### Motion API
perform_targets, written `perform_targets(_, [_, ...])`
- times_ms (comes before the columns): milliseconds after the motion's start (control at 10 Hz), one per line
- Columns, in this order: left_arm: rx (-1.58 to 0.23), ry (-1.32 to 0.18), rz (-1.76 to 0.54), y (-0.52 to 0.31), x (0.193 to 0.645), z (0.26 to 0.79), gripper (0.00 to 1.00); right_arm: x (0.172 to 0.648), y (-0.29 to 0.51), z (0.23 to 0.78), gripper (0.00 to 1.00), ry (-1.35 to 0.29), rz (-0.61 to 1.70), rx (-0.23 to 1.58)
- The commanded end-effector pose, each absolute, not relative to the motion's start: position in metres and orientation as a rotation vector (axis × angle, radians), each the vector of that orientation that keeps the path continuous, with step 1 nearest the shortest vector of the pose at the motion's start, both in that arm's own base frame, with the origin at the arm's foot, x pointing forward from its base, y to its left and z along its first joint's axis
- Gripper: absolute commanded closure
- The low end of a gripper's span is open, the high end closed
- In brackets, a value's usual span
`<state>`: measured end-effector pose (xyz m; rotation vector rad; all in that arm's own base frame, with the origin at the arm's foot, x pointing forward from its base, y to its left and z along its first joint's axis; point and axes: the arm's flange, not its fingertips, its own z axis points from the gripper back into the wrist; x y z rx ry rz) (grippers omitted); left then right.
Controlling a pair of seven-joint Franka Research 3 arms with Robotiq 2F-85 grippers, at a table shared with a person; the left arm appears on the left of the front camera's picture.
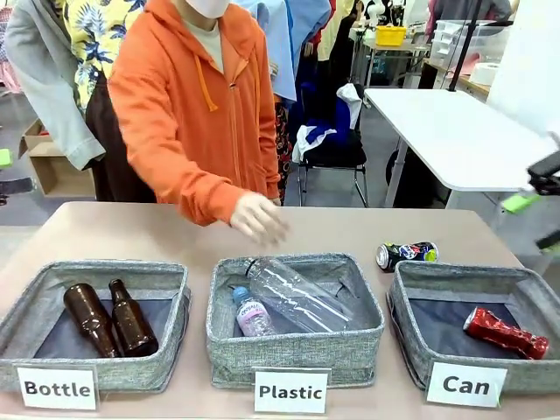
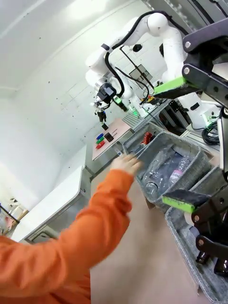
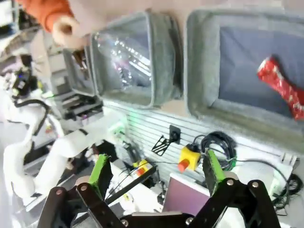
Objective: Sort the can waste into the basket.
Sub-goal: Pick up the can waste from the table and place it in the right Fabric basket.
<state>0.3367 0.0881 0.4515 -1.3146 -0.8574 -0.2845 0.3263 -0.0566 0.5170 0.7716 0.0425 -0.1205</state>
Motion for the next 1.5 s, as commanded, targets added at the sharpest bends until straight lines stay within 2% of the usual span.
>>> perform_targets(0, [-1.325,-0.855,-0.27,0.088,0.336,0.455,0.0,0.315,-0.071,0.511,0.0,-0.006,-0.155,0.797])
perform_targets(200, [-1.325,-0.855,-0.27,0.088,0.336,0.455,0.0,0.349,-0.051,0.512,0.0,-0.035,-0.165,0.719])
perform_targets(400, [-1.325,-0.855,-0.27,0.088,0.336,0.455,0.0,0.411,-0.015,0.51,0.0,0.001,-0.137,0.495])
perform_targets(500, [-1.325,-0.855,-0.27,0.088,0.336,0.455,0.0,0.457,0.007,0.503,0.0,-0.014,-0.08,0.316])
perform_targets(800, [-1.325,-0.855,-0.27,0.088,0.336,0.455,0.0,0.533,0.07,0.461,0.0,0.055,-0.027,0.062])
perform_targets(900, [-1.325,-0.855,-0.27,0.088,0.336,0.455,0.0,0.544,0.079,0.448,0.0,0.093,-0.176,0.038])
perform_targets(1000, [-1.325,-0.855,-0.27,0.088,0.336,0.455,0.0,0.509,0.066,0.46,0.0,0.015,0.001,0.158])
perform_targets(1100, [-1.325,-0.855,-0.27,0.088,0.336,0.455,0.0,0.509,0.066,0.46,0.0,0.015,0.001,0.158])
perform_targets(1200, [-1.325,-0.855,-0.27,0.088,0.336,0.455,0.0,0.535,0.077,0.435,0.0,0.054,-0.056,0.083])
perform_targets(1300, [-1.325,-0.855,-0.27,0.088,0.336,0.455,0.0,0.535,0.091,0.433,0.0,0.089,0.32,0.101])
perform_targets(1400, [-1.325,-0.855,-0.27,0.088,0.336,0.455,0.0,0.555,0.088,0.432,0.0,0.113,0.767,0.135])
